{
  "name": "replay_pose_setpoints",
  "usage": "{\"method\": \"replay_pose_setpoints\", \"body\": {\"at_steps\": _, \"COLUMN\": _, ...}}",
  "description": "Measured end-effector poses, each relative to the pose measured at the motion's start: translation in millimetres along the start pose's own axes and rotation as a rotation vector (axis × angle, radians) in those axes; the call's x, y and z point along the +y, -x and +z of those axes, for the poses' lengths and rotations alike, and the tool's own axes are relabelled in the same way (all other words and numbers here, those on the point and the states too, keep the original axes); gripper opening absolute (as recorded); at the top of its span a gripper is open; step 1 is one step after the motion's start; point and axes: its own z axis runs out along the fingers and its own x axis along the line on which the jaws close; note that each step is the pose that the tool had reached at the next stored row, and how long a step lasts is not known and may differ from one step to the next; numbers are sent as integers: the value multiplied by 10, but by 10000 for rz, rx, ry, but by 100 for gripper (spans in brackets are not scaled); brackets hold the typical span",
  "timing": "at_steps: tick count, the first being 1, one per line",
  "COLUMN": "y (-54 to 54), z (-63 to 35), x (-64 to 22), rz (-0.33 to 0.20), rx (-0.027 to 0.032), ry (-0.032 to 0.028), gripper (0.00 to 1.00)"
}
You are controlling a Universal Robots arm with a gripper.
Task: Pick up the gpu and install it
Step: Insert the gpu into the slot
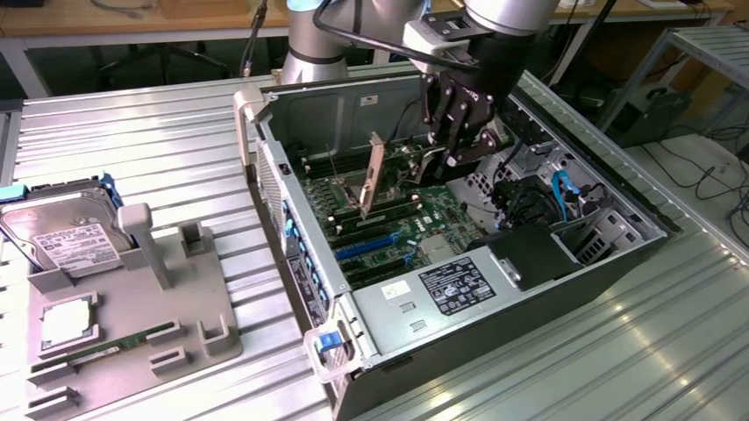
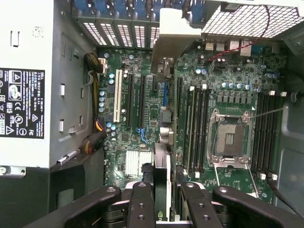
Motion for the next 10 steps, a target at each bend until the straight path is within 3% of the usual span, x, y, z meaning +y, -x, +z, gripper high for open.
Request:
{"method": "replay_pose_setpoints", "body": {"at_steps": 4, "y": 5, "z": 15, "x": 8, "rz": 7, "rx": -54, "ry": -4, "gripper": 27}}
{"method": "replay_pose_setpoints", "body": {"at_steps": 10, "y": 7, "z": 120, "x": 8, "rz": 298, "rx": -61, "ry": -8, "gripper": 27}}
